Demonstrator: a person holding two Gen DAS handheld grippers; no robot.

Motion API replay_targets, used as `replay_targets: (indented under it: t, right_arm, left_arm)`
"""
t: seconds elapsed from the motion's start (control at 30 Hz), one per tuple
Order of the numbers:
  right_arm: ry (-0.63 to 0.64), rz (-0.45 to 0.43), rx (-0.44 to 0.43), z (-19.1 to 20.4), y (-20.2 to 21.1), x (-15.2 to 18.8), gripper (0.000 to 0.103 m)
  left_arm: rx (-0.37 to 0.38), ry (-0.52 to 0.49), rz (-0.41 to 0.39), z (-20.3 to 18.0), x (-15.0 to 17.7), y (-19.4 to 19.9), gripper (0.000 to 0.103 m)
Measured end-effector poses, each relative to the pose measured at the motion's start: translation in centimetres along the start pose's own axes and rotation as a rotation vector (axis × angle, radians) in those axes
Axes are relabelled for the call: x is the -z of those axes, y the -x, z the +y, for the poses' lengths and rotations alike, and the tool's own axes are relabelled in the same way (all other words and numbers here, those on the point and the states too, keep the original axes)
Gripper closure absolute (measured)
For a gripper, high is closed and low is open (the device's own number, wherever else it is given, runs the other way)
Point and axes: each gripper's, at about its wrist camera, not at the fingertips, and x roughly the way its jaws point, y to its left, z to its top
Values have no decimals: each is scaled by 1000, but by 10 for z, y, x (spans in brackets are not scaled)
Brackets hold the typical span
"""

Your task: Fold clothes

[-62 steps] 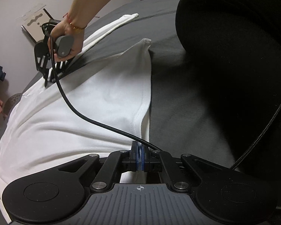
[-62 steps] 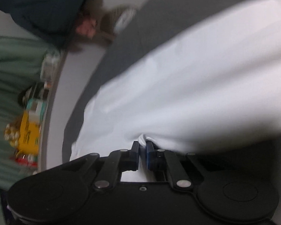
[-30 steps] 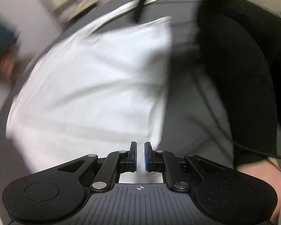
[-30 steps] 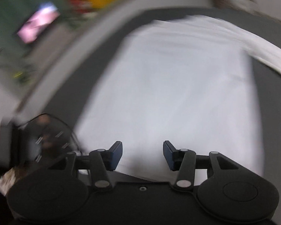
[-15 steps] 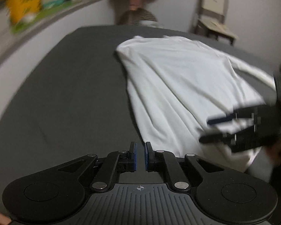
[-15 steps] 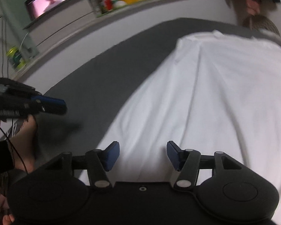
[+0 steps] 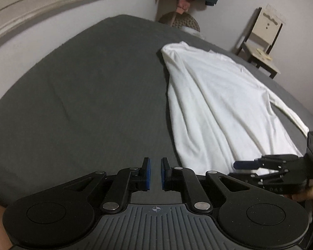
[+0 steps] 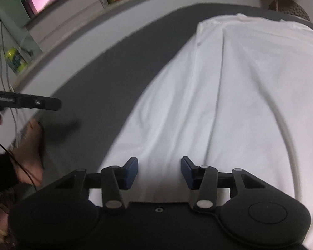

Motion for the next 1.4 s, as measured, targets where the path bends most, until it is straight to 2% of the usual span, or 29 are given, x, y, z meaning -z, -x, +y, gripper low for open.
replay_targets:
  t: [0.13, 0.3, 0.43, 0.63, 0.83, 1.1, 1.23, 1.33, 1.4]
  right_arm:
    - [6, -29, -12, 7, 7, 0, 57]
    - [-11, 7, -2, -5, 3, 11, 57]
    - [-54, 25, -30, -13, -3, 13, 57]
    - [-55, 29, -60, -14, -4, 12, 57]
    - [-70, 44, -70, -17, -7, 13, 57]
    - [-45, 48, -56, -12, -10, 13, 57]
    - [-16, 39, -53, -8, -13, 8, 57]
    - [-13, 35, -46, -8, -13, 9, 57]
    - [-16, 37, -45, -10, -12, 11, 57]
  left_arm:
    - [-1, -15, -30, -9, -11, 6, 95]
    - [-11, -111, 9, -23, -12, 4, 95]
    - [-19, -188, 41, -34, -12, 3, 95]
    - [-31, -233, 77, -40, -11, -4, 95]
    - [-31, -217, 37, -39, -18, -6, 95]
    - [-10, -116, -49, -28, -34, -1, 95]
    - [-44, -107, -49, -34, -41, 9, 95]
    - [-83, -108, -32, -43, -45, 28, 95]
    - [-119, -82, -48, -48, -45, 46, 95]
